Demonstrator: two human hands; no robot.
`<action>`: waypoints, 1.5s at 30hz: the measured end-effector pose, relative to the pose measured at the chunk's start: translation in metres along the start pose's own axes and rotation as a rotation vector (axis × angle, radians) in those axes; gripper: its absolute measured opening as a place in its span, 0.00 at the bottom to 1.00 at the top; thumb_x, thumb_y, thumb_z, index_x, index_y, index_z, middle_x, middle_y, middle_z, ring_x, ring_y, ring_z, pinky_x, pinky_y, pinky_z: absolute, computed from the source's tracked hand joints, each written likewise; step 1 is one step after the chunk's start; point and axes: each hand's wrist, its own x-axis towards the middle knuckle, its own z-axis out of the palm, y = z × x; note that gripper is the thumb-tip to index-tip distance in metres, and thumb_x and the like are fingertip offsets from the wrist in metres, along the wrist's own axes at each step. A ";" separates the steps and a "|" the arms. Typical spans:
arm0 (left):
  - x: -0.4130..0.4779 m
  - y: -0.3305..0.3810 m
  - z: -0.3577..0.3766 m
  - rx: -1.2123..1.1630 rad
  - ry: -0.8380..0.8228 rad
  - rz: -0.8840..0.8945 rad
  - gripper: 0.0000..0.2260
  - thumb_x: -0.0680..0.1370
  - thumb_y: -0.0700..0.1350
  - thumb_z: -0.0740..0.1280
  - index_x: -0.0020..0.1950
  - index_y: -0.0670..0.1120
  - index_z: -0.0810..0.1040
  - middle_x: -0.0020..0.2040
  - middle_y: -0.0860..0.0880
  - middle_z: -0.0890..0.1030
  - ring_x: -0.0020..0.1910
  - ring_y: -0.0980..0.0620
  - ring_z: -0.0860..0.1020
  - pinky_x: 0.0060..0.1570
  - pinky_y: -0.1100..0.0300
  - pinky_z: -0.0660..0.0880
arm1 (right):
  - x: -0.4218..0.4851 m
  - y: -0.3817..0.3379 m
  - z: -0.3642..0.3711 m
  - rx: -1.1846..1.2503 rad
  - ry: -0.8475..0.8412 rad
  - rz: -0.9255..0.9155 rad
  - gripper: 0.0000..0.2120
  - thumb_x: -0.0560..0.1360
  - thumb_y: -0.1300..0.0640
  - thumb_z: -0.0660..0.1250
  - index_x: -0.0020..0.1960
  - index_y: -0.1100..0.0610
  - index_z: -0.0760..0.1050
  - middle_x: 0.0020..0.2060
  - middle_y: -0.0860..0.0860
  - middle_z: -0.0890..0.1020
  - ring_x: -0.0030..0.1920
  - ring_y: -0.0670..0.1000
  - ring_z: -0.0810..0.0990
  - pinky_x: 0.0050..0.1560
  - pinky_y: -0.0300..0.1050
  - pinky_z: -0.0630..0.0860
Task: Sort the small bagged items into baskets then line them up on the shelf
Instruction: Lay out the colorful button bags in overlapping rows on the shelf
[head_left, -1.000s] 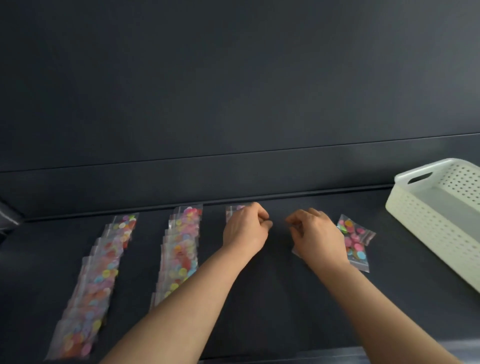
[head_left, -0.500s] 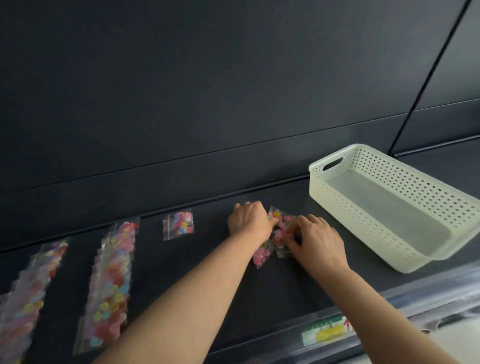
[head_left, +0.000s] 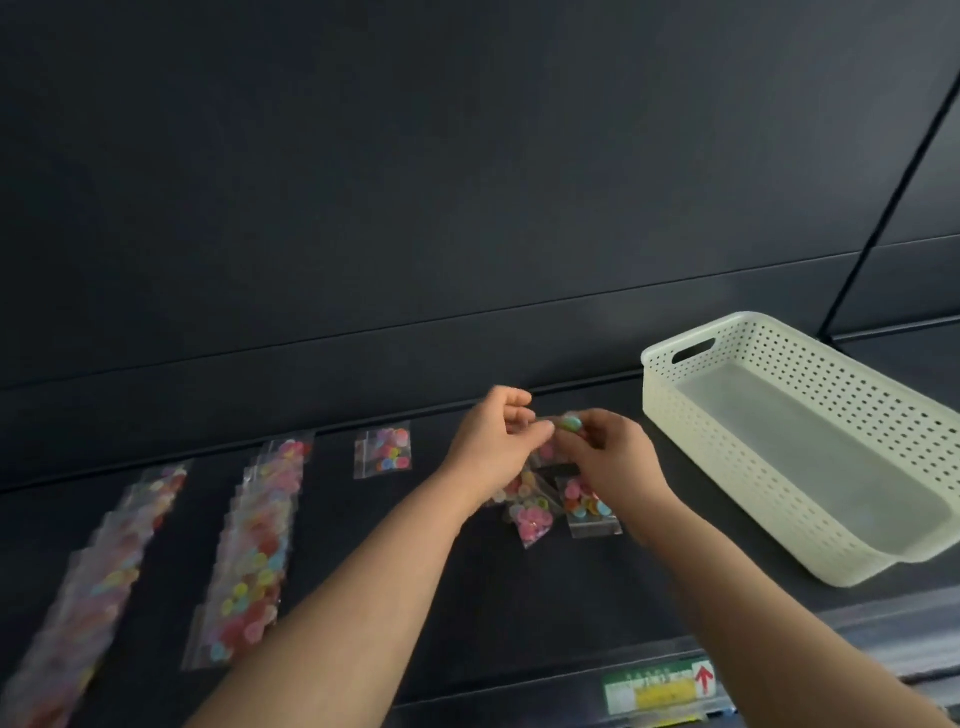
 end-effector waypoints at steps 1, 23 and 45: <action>-0.003 -0.003 -0.002 -0.021 -0.015 -0.056 0.12 0.77 0.46 0.71 0.59 0.47 0.76 0.52 0.52 0.80 0.50 0.56 0.79 0.51 0.59 0.77 | 0.000 -0.002 0.003 0.146 -0.035 0.046 0.03 0.75 0.55 0.70 0.46 0.55 0.80 0.36 0.49 0.85 0.33 0.42 0.82 0.37 0.40 0.77; -0.030 -0.092 -0.102 0.101 0.352 -0.353 0.05 0.77 0.45 0.68 0.42 0.47 0.81 0.43 0.47 0.84 0.44 0.48 0.81 0.50 0.49 0.80 | 0.001 -0.033 0.128 0.051 -0.276 0.112 0.14 0.70 0.58 0.74 0.54 0.50 0.77 0.41 0.48 0.82 0.45 0.49 0.81 0.48 0.48 0.80; -0.015 -0.102 -0.120 0.565 0.286 -0.121 0.07 0.78 0.48 0.68 0.54 0.49 0.74 0.52 0.50 0.82 0.54 0.47 0.79 0.47 0.55 0.76 | -0.002 -0.030 0.155 -0.753 0.022 -0.453 0.03 0.75 0.54 0.67 0.46 0.51 0.79 0.41 0.48 0.79 0.46 0.52 0.78 0.34 0.42 0.69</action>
